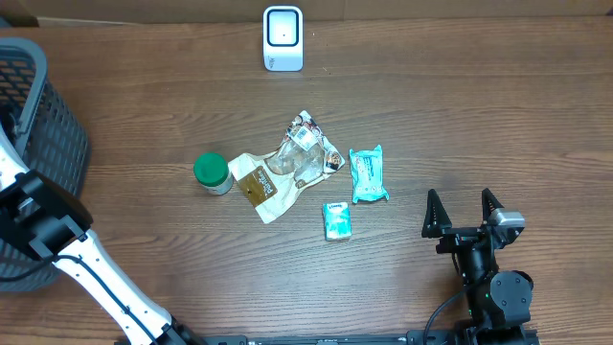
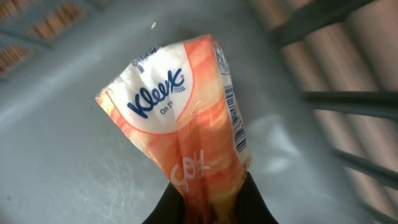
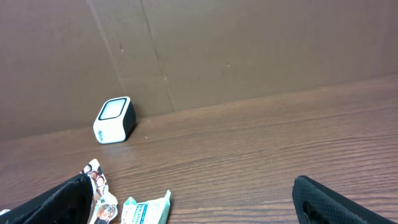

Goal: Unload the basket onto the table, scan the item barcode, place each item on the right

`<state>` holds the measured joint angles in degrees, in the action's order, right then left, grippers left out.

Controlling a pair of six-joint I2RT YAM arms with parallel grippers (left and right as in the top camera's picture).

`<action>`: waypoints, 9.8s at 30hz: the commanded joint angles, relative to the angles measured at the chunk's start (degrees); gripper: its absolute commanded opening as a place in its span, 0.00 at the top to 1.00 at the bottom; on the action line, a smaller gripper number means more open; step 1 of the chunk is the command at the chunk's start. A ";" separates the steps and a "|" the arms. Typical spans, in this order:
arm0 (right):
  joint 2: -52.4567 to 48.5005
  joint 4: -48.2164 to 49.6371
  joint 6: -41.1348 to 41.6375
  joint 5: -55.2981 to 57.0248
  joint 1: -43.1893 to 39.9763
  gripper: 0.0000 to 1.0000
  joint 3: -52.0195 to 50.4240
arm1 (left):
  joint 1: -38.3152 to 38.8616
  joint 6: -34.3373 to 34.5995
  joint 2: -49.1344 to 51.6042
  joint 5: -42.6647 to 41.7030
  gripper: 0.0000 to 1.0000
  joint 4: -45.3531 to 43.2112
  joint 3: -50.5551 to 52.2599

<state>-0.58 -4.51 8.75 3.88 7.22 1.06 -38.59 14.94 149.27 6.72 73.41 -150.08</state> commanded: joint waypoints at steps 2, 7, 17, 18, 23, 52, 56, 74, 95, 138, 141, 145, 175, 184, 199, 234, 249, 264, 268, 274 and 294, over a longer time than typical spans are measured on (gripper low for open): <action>0.35 0.22 -0.26 0.55 0.33 0.00 -0.61 | 1.01 0.96 -13.00 -10.75 0.96 0.96 -4.96; 0.35 0.22 -0.26 0.55 0.33 0.00 -0.61 | 2.10 0.94 -26.71 -16.44 0.96 2.34 -4.96; 0.35 0.22 -0.24 0.55 0.33 0.00 -0.61 | 23.96 -3.30 -46.31 -21.40 0.96 12.44 -4.96; 0.35 0.22 -0.26 0.55 0.33 0.00 -0.61 | 26.56 -3.96 -46.21 -21.31 0.96 14.03 -4.92; 0.35 0.22 -0.24 0.55 0.33 0.00 -0.61 | 42.62 -7.91 -42.25 -20.50 0.96 23.34 -3.67; 0.35 0.22 -0.26 0.55 0.33 0.00 -0.61 | 69.09 -11.76 -33.14 -25.38 0.00 -2.12 50.16; 0.35 0.22 -0.26 0.55 0.33 0.00 -0.61 | 68.17 -11.74 -33.16 -25.35 0.00 -2.10 49.44; 0.35 0.22 -0.26 0.55 0.33 0.00 -0.61 | 35.34 -20.44 -46.99 -3.58 0.00 5.97 30.47; 0.35 0.22 -0.26 0.57 0.33 0.00 -0.61 | 21.09 -27.80 -37.99 -1.55 0.00 -6.93 30.69; 0.35 0.22 -0.26 0.55 0.33 0.00 -0.61 | 16.92 -26.05 -37.99 -7.72 0.00 -9.92 30.69; 0.35 0.22 -0.26 0.55 0.33 0.00 -0.61 | 16.92 -26.38 -38.66 -10.91 0.01 -7.82 30.67; 0.35 0.22 -0.26 0.55 0.33 0.00 -0.61 | 16.90 -26.53 -42.49 -11.06 0.01 -6.10 30.67; 0.35 0.22 -0.26 0.55 0.33 0.00 -0.61 | 16.09 -35.52 -63.04 -12.13 0.00 -2.91 30.69; 0.35 0.22 -0.26 0.55 0.33 0.00 -0.61 | 16.09 -35.52 -63.04 -12.13 0.00 -2.91 30.69; 0.35 0.22 -0.24 0.55 0.33 0.00 -0.61 | 16.09 -35.52 -63.04 -12.13 0.00 -2.91 30.69; -1.90 -0.28 10.60 -21.51 0.26 0.00 1.27 | 16.11 -35.52 -63.04 -12.13 0.00 -2.91 30.69; -27.96 -29.33 4.09 -28.48 0.26 0.00 35.91 | 16.09 -35.52 -63.04 -12.13 0.01 -2.91 30.69; -59.84 -61.18 -1.55 -27.78 0.26 0.00 66.38 | 16.09 -35.52 -63.04 -12.13 0.00 -2.89 30.69; -66.40 -60.41 -1.57 -27.78 0.26 0.00 66.55 | 16.11 -35.52 -63.04 -12.13 0.01 -2.89 30.69; -72.17 -56.39 -1.55 -29.70 0.28 0.00 66.51 | 16.11 -35.52 -63.04 -12.13 0.00 -2.89 30.69; -95.76 -48.43 -1.49 -29.03 0.28 0.48 66.40 | 16.11 -35.52 -63.04 -12.15 0.00 -2.89 30.69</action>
<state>-94.24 -54.61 7.46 -25.26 7.22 65.91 -22.17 -19.73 86.59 -5.37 70.72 -119.24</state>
